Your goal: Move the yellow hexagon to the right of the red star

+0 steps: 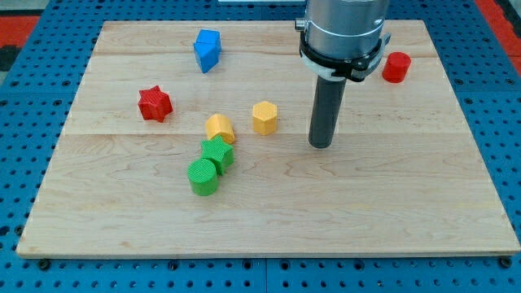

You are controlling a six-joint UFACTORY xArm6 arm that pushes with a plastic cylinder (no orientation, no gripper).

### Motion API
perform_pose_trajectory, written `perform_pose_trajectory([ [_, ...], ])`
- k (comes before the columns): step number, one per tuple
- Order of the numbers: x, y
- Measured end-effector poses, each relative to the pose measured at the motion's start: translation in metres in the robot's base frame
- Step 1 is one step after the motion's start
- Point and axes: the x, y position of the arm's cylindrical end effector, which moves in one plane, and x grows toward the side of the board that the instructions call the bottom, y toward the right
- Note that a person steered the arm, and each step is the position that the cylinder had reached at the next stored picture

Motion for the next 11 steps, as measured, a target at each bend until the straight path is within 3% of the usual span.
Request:
perform_pose_trajectory([
  [2,0.000,0.000],
  [6,-0.064,0.000],
  [11,-0.030,-0.077],
])
